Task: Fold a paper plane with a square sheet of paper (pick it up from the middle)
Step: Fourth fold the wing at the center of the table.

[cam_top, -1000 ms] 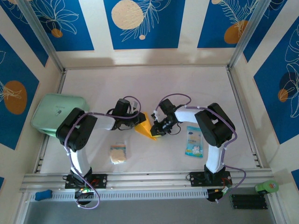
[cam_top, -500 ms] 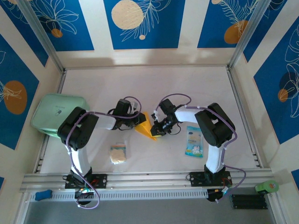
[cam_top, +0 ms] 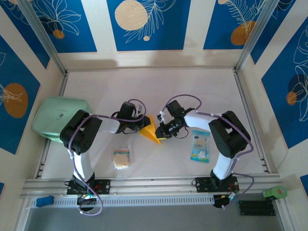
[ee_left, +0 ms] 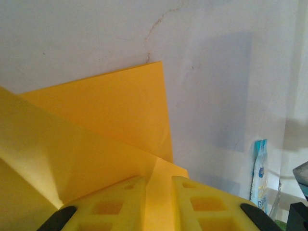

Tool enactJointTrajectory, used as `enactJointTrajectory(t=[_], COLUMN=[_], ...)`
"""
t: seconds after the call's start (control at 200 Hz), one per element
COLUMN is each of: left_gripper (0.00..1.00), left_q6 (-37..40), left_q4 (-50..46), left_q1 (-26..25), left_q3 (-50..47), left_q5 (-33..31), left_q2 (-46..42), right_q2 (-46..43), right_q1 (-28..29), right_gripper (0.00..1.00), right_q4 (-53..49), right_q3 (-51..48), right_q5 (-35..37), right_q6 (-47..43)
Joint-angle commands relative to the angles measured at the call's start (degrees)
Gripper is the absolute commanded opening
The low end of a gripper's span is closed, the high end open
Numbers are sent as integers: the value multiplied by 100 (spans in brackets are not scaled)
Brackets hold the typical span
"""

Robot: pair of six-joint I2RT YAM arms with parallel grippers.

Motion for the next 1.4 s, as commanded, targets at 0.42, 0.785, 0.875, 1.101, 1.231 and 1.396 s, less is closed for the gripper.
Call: enactJointTrajectory(t=[0.42,0.785,0.875,1.101,1.231,1.396], left_gripper=[22,21,22,22,23,23], left_q6=[-91,-125,-125,-151,-196,-196], left_q4=[-625,-794,-938,-1334,-1401,-1499], left_q1=[21,21,26,21,12,-6], left_q3=[-125,-97,-57,33,60,113], left_q5=[-422,-501,-534,-648,-659,-668], left_q2=[212,241,242,236,274,307], right_q2=[370,127,-111,-530,-422,-235], right_q1=[139,154,162,339,418,521], right_gripper=[13,13,13,22,27,26], right_q4=[52,-45,-101,-282,-397,-397], right_q3=[-359,-346,-296,-214,-136,-57], right_q5=[76,279,244,1051,1509,1510], right_q6=[231,247,246,235,260,255])
